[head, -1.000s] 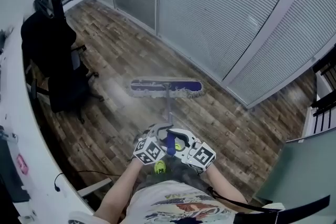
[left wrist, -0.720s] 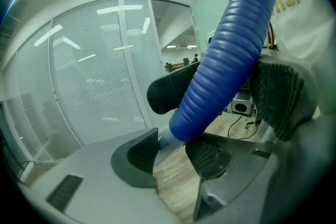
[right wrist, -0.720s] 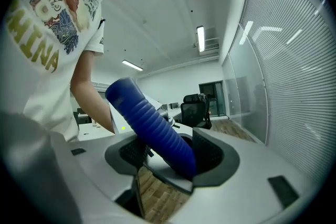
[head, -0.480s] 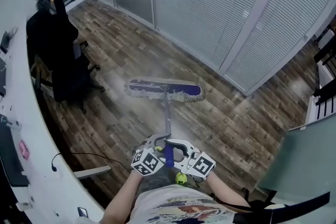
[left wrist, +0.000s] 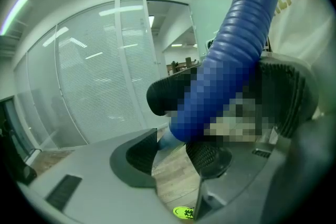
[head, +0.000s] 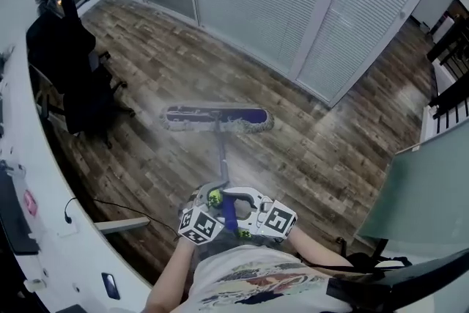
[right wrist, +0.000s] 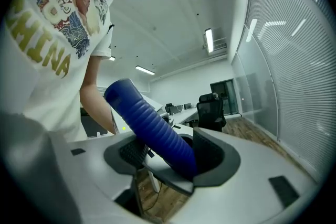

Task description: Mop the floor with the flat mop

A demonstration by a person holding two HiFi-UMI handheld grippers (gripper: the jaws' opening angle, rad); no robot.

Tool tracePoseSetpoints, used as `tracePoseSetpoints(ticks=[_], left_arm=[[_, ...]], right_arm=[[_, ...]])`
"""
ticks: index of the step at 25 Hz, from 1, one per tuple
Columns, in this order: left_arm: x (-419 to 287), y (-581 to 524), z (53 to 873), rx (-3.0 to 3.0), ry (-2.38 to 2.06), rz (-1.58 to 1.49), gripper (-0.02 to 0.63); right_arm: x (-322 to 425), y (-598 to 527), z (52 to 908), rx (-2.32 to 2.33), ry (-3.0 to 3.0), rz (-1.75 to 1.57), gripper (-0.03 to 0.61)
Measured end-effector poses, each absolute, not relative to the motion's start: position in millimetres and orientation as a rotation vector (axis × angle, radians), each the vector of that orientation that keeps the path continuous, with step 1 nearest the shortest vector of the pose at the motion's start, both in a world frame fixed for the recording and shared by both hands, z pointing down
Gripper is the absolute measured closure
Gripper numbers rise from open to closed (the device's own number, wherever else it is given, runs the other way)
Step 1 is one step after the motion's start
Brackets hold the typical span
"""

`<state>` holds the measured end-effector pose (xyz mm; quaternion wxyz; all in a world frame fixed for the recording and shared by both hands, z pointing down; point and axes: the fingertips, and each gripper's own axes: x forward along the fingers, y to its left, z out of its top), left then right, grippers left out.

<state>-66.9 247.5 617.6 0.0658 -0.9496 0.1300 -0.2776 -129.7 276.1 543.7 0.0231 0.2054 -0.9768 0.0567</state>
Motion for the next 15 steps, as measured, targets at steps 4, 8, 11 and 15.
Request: tracePoseSetpoints(ticks=[4,8,11,15], left_arm=[[-51,241,616,-2.858,0.382,-0.84,0.466],[-42,235,617,-2.831,0.309,-0.887,0.465],[-42,217,621,-2.813,0.304,-0.908,0.465],[-41,182,620,-2.834,0.321,-0.903,0.465]], right_arm=[[-115,270,541,0.61,-3.052,0.173,0.331],[-105,261,536,0.627,-3.08,0.228,0.331],[-105,244,540,0.621,-3.08,0.233,0.33],[-103,209,540,0.618,-3.088,0.243,0.329]])
